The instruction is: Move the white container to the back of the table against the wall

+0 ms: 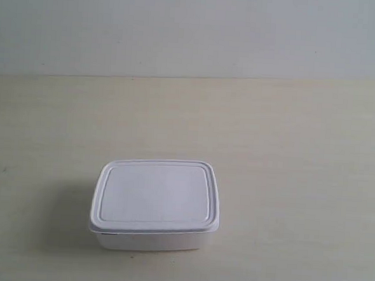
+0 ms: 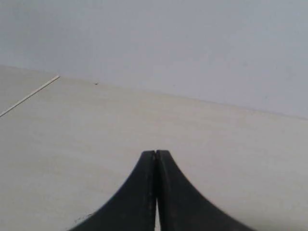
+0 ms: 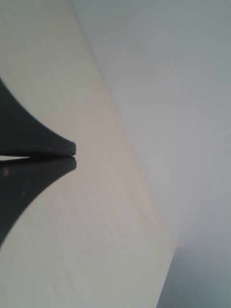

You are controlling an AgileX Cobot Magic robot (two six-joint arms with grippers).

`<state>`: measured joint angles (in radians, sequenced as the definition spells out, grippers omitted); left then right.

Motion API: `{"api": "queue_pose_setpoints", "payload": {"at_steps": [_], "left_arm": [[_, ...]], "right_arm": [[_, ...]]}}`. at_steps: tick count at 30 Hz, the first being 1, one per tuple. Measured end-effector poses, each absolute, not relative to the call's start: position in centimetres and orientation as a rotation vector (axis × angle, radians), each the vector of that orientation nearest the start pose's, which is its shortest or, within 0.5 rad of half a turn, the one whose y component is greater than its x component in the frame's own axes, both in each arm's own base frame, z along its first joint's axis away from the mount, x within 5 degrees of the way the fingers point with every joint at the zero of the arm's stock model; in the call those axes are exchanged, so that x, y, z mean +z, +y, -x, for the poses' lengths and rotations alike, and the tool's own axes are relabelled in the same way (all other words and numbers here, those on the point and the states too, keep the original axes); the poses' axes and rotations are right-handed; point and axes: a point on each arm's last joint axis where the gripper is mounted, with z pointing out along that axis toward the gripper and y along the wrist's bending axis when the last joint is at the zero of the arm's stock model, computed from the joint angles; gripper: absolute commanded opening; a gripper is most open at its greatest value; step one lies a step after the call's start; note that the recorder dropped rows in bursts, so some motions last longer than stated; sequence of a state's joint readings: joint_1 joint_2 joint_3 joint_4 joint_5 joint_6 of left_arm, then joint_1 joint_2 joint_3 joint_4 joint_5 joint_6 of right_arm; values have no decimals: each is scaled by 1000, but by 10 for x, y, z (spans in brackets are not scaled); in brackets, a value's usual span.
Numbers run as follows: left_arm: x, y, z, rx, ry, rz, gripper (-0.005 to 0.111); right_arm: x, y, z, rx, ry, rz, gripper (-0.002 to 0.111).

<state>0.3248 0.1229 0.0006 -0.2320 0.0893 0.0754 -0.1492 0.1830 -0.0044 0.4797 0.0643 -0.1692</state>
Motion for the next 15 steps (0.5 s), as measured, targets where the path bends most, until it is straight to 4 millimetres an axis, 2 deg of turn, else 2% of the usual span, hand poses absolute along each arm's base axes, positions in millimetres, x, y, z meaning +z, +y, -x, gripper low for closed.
{"api": "queue_pose_setpoints", "payload": {"at_steps": [5,11,15], "left_arm": [[202,20,-63,58,1585,449,0],[205,21,-63,-186,1464,692,0],[205,21,-63,-273,1415,776,0]], "right_arm": [[206,-12,-71,138,1574,-417,0],[211,-15,-70,131,1515,-440,0],[209,-14,-71,140,1531,-441,0]]}}
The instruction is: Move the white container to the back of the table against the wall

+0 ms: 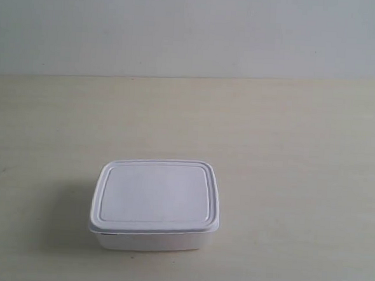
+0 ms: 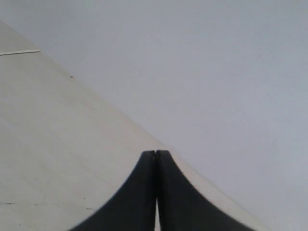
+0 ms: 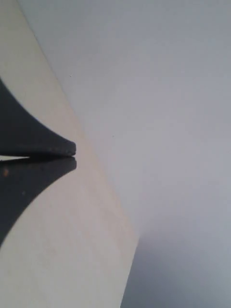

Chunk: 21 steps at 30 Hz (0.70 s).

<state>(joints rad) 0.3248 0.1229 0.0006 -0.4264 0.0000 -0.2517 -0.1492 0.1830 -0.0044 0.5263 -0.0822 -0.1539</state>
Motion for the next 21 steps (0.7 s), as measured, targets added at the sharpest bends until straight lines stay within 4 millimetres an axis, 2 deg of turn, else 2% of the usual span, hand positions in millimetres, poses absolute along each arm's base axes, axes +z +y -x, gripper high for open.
{"api": "queue_pose_setpoints", "payload": {"at_steps": [1,3,4,6,8,9,11,13,15,18,21], "left_arm": [[206,21,-63,-280,1407,782,0],[204,21,-64,-294,1426,796,0],[211,20,-65,-292,1452,788,0],[229,21,-70,-274,1477,761,0],[261,22,-83,-194,1608,677,0],[275,23,-88,-177,1661,652,0],[309,25,-114,-156,1862,574,0],[342,23,-155,-157,2110,407,0],[353,21,-176,-184,2224,344,0],[357,13,-198,-221,2343,256,0],[351,-5,-208,-315,2400,129,0]], "right_arm": [[210,-14,-71,147,1542,-437,0],[224,-10,-73,159,1578,-397,0],[241,-10,-78,136,1600,-350,0],[263,-9,-90,98,1665,-273,0],[298,-7,-119,92,1787,-171,0],[304,-6,-133,113,1852,-144,0],[331,1,-177,192,1997,-49,0],[348,14,-228,324,2163,30,0],[354,22,-249,417,2215,-2,0],[355,41,-266,518,2283,21,0],[351,66,-276,596,2349,85,0]]}}
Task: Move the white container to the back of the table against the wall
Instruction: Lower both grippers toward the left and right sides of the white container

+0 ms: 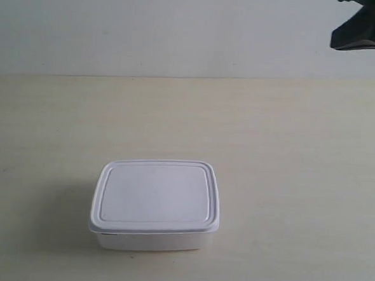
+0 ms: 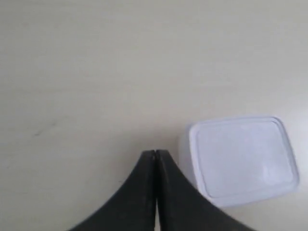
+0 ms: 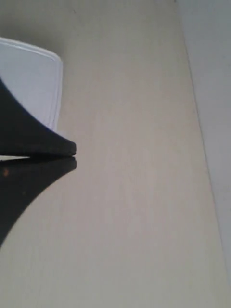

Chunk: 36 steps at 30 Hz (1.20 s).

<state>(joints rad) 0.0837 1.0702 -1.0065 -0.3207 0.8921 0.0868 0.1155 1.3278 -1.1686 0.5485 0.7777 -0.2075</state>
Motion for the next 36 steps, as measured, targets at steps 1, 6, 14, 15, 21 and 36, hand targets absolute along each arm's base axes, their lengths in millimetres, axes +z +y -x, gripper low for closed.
{"api": "queue_pose_setpoints", "payload": {"at_steps": [1,6,14,15,21,36], "left_arm": [[349,-12,-211,-360,2410,96,0],[334,-62,-217,-513,2499,-162,0],[280,-94,-185,-629,2684,-238,0],[272,-96,-182,-652,2702,-221,0],[251,-103,-172,-806,2718,-120,0],[219,-129,-171,-839,2694,-66,0]], "right_arm": [[351,74,-278,620,2367,108,0],[340,138,-280,767,2558,341,0],[318,173,-251,821,2711,529,0],[313,175,-248,821,2729,540,0],[272,182,-229,808,2830,547,0],[219,177,-208,878,2928,438,0]]}}
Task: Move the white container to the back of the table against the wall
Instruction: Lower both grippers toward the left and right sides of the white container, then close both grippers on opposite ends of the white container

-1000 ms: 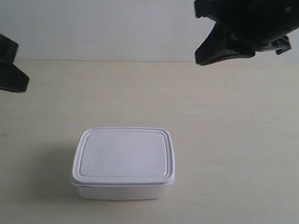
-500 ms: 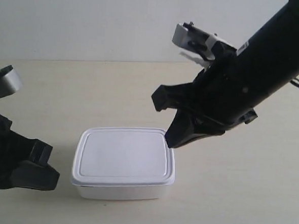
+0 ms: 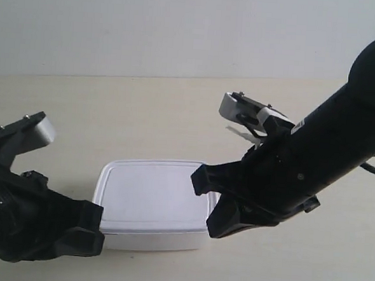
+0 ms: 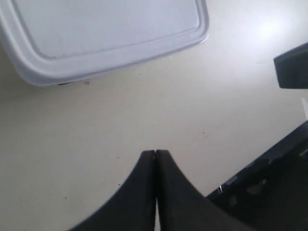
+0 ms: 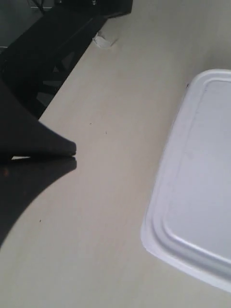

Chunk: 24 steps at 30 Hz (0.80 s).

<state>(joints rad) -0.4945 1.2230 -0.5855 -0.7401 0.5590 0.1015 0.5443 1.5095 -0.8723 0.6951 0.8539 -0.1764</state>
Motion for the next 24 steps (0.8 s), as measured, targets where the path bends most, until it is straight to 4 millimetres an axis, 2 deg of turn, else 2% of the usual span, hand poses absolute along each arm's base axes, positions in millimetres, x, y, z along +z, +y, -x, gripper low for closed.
{"api": "queue_pose_setpoints", "payload": {"at_steps": [9,18,24], "left_arm": [[174,-141,-189,-712,2821,-57,0],[155,-142,-198,-642,2839,-35,0],[142,-142,-203,-605,2859,2,0]], "right_arm": [[184,181,-210,908,2993,376,0],[152,188,-220,911,3048,298,0],[141,189,-222,888,3069,296,0]]}}
